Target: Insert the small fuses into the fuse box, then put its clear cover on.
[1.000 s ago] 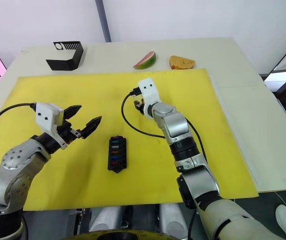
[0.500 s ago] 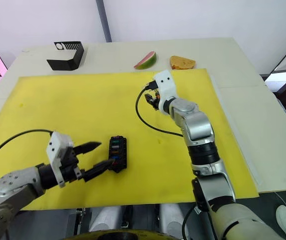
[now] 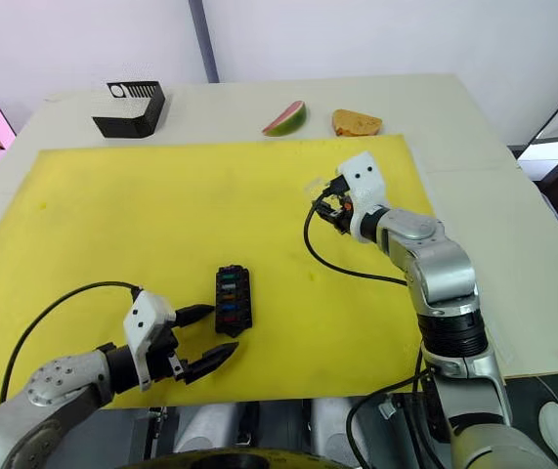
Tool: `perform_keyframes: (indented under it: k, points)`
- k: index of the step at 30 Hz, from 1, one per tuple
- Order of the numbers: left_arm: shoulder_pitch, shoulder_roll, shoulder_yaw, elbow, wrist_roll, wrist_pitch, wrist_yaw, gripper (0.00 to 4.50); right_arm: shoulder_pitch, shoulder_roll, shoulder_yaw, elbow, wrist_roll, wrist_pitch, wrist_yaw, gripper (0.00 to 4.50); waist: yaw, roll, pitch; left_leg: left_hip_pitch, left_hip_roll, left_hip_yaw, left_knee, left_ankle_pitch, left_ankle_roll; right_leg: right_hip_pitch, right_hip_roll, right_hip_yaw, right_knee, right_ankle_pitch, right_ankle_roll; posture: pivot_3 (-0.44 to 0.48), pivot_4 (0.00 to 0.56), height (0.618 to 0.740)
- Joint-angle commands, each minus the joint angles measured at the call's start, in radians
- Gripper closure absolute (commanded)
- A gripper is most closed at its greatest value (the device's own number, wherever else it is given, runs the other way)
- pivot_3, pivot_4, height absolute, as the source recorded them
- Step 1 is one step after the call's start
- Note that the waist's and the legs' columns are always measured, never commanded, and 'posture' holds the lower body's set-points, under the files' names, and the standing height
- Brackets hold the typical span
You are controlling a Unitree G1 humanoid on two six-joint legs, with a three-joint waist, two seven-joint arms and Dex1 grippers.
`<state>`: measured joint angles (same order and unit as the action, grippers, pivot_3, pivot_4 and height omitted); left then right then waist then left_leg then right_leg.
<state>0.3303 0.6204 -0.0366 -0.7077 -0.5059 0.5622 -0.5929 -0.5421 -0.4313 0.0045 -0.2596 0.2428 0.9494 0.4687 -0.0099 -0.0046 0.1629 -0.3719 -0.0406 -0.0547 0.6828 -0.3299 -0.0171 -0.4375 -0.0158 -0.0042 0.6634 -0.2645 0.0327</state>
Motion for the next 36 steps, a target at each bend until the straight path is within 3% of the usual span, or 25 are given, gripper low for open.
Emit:
perform_keyframes:
  k: [1, 12, 19, 23, 29, 36]
  points:
    - [-0.013, 0.011, -0.027, 0.059, 0.091, -0.063, -0.002, 0.0, -0.001, -0.027, -0.047, -0.055, 0.021, 0.011, -0.004, 2.81, 0.001, 0.0, 0.0, 0.0, 0.0, 0.0, 0.0, 0.0, 0.0, 0.0, 0.0, 0.0, 0.0, 0.0, 0.0, 0.0, 0.15, 0.74]
    - [-0.112, 0.029, 0.088, 0.122, 0.031, -0.063, -0.06, 0.0, 0.042, -0.058, -0.068, -0.119, 0.062, 0.032, 0.005, 2.81, -0.002, 0.0, 0.0, 0.0, 0.0, 0.0, 0.0, 0.0, 0.0, 0.0, 0.0, 0.0, 0.0, 0.0, 0.0, 0.0, 0.15, 0.74]
    - [-0.165, 0.084, 0.142, 0.138, -0.029, -0.027, -0.142, 0.0, 0.091, -0.122, -0.059, -0.21, 0.145, 0.03, 0.1, 2.81, -0.001, 0.0, 0.0, 0.0, 0.0, 0.0, 0.0, 0.0, 0.0, 0.0, 0.0, 0.0, 0.0, 0.0, 0.0, 0.0, 0.15, 0.74]
    - [-0.105, 0.025, 0.119, 0.048, -0.062, 0.021, -0.072, 0.0, 0.114, -0.142, -0.064, -0.235, 0.163, 0.035, 0.105, 2.81, -0.002, 0.0, 0.0, 0.0, 0.0, 0.0, 0.0, 0.0, 0.001, 0.0, 0.0, 0.0, -0.001, 0.0, 0.0, 0.0, 0.15, 0.74]
    - [-0.04, -0.085, 0.054, -0.046, 0.003, 0.073, 0.112, 0.0, 0.144, -0.157, -0.069, -0.265, 0.185, 0.051, 0.098, 2.81, 0.0, 0.0, 0.0, 0.0, 0.0, 0.0, 0.0, 0.0, 0.001, 0.001, 0.0, 0.0, 0.0, 0.0, 0.0, 0.0, 0.15, 0.74]
    - [-0.089, -0.15, -0.022, 0.0, 0.064, 0.08, 0.186, 0.0, 0.134, -0.174, -0.061, -0.267, 0.195, 0.059, 0.096, 2.81, 0.002, 0.0, 0.0, 0.001, 0.0, 0.0, 0.001, 0.0, 0.001, 0.002, 0.0, 0.0, 0.0, 0.0, 0.0, 0.0, 0.15, 0.74]
